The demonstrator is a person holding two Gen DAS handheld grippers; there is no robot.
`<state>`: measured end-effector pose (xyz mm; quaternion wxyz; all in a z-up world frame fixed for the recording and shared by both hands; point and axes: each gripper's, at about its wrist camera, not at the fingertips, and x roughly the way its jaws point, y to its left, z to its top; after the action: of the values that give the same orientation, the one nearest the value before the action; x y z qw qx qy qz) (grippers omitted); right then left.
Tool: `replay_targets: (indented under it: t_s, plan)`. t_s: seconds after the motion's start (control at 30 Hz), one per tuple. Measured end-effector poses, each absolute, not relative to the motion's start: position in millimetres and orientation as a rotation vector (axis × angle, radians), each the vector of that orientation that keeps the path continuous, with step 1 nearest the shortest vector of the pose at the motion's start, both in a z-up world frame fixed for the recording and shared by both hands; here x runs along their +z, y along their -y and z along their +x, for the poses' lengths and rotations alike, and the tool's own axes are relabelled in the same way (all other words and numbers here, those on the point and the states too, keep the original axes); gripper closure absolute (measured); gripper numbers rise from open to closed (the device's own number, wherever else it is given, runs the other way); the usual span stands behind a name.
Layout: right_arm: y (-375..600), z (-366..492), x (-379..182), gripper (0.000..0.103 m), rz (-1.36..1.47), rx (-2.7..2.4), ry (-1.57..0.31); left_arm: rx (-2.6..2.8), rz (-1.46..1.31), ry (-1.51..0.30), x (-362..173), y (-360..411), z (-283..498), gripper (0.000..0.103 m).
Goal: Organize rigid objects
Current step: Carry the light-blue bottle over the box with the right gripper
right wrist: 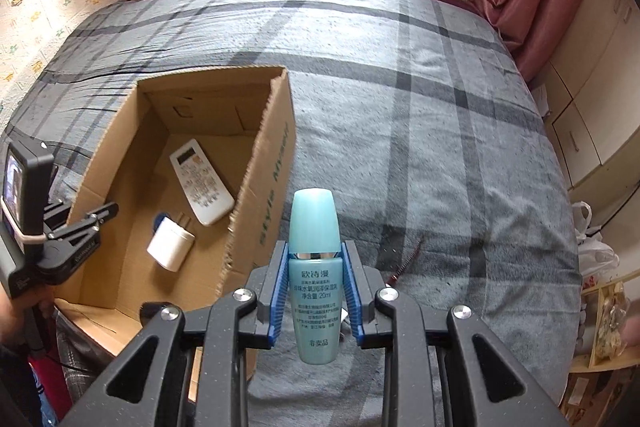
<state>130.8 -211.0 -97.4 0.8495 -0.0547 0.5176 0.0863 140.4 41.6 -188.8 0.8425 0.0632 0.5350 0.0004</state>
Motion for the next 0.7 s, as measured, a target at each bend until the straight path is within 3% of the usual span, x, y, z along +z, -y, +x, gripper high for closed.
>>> replay_targets:
  t_s: [0.7]
  plan:
    - [126.6, 150.3, -89.1, 0.076, -0.162, 0.329, -1.062, -0.001, 0.131, -1.129, -190.4, -41.9, 139.2, 0.089]
